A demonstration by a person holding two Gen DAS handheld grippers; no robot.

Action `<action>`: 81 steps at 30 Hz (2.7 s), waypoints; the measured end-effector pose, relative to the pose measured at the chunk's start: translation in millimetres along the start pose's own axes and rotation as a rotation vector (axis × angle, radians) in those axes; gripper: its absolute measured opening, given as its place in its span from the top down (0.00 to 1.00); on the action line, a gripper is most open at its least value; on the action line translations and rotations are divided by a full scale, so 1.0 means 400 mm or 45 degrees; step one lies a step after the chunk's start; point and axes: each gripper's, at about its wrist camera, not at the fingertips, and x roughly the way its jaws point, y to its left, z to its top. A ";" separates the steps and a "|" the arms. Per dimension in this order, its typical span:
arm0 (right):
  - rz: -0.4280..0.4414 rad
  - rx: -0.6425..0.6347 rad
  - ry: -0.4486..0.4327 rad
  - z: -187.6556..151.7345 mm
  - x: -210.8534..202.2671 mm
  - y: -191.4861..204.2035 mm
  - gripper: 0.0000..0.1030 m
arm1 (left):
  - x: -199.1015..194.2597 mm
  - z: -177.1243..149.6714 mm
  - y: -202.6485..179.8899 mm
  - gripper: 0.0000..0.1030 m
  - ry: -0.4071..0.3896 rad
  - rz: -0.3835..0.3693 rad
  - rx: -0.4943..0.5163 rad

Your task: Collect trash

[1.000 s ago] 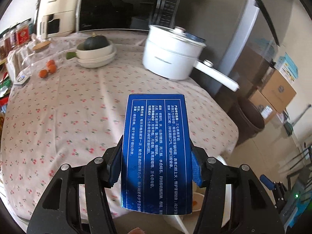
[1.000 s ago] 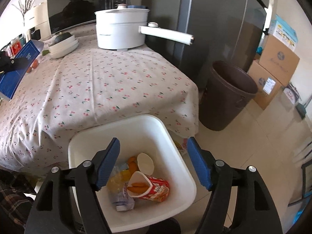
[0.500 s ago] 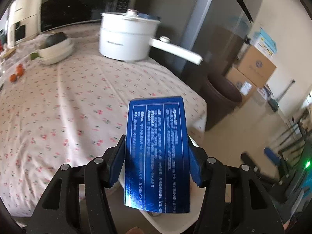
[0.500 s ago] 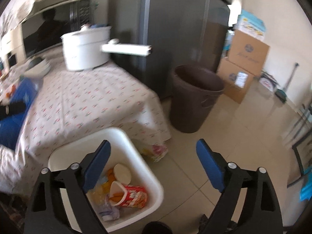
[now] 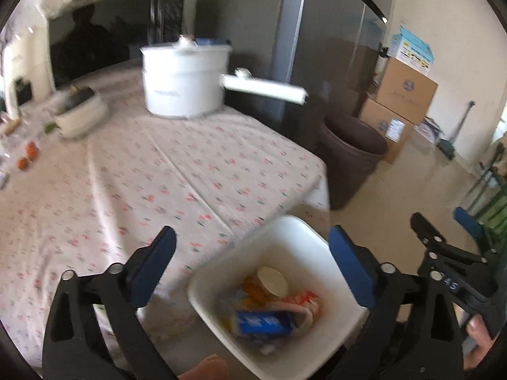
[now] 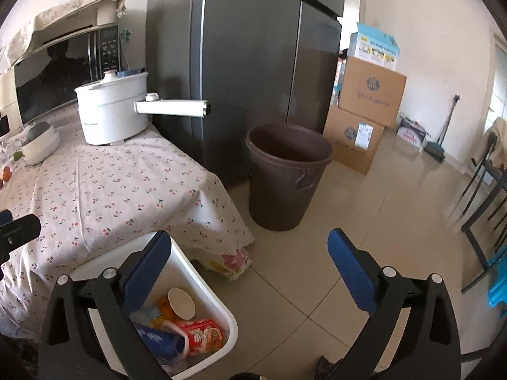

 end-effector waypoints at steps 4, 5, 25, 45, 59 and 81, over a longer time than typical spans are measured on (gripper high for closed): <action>0.047 0.001 -0.035 0.002 -0.022 0.021 0.07 | -0.031 -0.004 -0.003 0.07 -0.106 0.173 0.045; 0.056 0.002 -0.045 0.003 -0.029 0.029 0.07 | -0.033 -0.005 0.001 0.07 -0.105 0.196 0.039; 0.110 -0.050 -0.067 -0.016 -0.051 0.159 0.07 | -0.056 -0.063 0.115 0.07 -0.025 0.262 -0.138; 0.101 -0.070 -0.054 -0.017 -0.039 0.182 0.07 | -0.062 -0.062 0.140 0.07 -0.023 0.259 -0.167; 0.097 -0.075 -0.054 -0.017 -0.037 0.175 0.07 | -0.059 -0.060 0.142 0.07 -0.014 0.254 -0.176; 0.099 -0.085 -0.043 -0.019 -0.032 0.174 0.07 | -0.046 -0.067 0.141 0.07 -0.003 0.256 -0.188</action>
